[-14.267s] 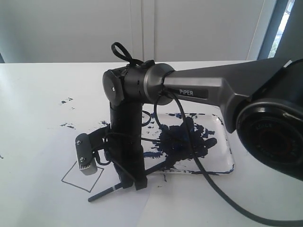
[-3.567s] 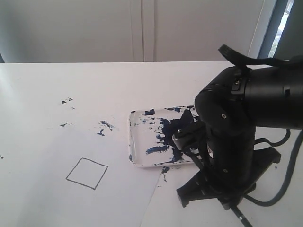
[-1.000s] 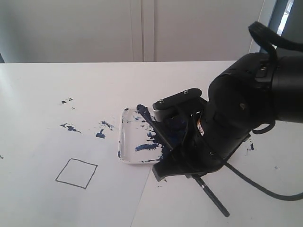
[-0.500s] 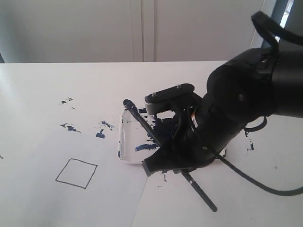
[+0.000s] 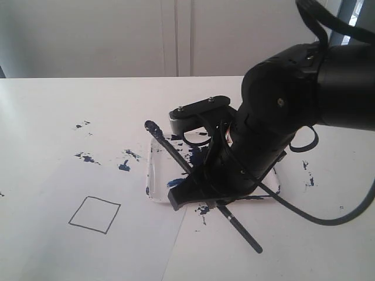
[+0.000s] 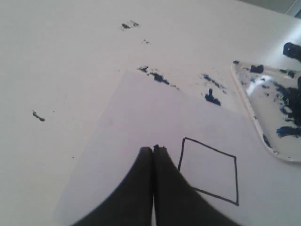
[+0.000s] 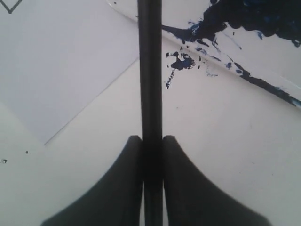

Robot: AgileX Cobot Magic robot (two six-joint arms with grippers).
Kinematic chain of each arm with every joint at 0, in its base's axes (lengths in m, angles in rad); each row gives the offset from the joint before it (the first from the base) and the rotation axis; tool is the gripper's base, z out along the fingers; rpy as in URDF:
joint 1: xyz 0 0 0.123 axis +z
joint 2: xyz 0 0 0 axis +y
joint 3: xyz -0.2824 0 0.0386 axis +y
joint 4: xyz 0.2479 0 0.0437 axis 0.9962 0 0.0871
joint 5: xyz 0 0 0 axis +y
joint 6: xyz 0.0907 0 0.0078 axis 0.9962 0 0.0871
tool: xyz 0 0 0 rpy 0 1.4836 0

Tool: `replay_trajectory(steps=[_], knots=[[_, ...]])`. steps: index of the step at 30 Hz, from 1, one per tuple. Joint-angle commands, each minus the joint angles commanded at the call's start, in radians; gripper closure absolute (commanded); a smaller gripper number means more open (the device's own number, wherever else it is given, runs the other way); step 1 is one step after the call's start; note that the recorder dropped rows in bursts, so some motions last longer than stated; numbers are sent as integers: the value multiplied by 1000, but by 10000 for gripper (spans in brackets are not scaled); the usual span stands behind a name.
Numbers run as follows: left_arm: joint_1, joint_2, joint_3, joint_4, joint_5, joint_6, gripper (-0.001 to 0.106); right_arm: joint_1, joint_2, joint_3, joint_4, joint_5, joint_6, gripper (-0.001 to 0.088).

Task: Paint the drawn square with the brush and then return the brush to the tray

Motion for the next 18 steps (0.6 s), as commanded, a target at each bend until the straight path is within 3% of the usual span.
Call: replay_trajectory(steps=[6,10,18], knots=[[-2,261,-89,5,-20,34,1053,0,0,0,33,8,-31,868],[-2,344,-106,86,-80,48,1053,0,0,0,33,10,-31,868],[-2,424,-146,42,-102,93,1053,0,0,0,42,26,-49,868]])
